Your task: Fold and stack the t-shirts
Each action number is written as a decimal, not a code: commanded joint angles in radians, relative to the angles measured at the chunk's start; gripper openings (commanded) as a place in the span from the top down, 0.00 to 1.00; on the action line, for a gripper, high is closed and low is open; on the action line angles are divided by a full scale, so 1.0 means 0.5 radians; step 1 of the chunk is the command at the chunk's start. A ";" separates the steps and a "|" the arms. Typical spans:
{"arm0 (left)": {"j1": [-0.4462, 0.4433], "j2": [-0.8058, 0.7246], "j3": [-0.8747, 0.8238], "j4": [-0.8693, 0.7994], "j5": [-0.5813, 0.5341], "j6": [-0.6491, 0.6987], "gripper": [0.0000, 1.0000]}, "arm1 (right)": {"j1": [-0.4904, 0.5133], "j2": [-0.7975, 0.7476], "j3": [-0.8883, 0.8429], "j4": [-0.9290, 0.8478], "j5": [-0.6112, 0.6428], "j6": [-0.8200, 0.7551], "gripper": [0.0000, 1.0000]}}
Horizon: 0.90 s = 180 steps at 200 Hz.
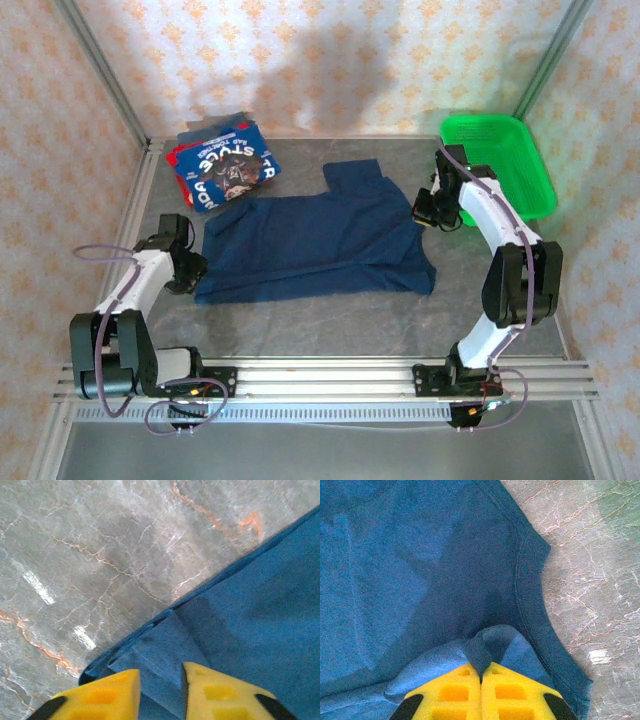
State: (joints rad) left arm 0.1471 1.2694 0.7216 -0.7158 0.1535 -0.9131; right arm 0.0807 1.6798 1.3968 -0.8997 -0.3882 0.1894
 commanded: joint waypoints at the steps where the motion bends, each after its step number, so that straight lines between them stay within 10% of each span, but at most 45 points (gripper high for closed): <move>1: 0.027 0.010 -0.088 -0.005 0.019 -0.037 0.63 | 0.005 -0.019 0.014 -0.015 0.046 -0.006 1.00; 72: 0.031 0.138 -0.089 0.118 0.033 -0.055 0.65 | 0.007 -0.042 -0.026 0.001 0.049 -0.004 1.00; 180: 0.034 0.119 0.055 0.031 -0.042 0.034 1.00 | 0.007 -0.067 -0.011 0.010 0.062 -0.010 1.00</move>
State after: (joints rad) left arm 0.1535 1.3548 0.7074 -0.6655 0.1749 -0.9150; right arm 0.0807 1.6798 1.3800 -0.8963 -0.3882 0.1898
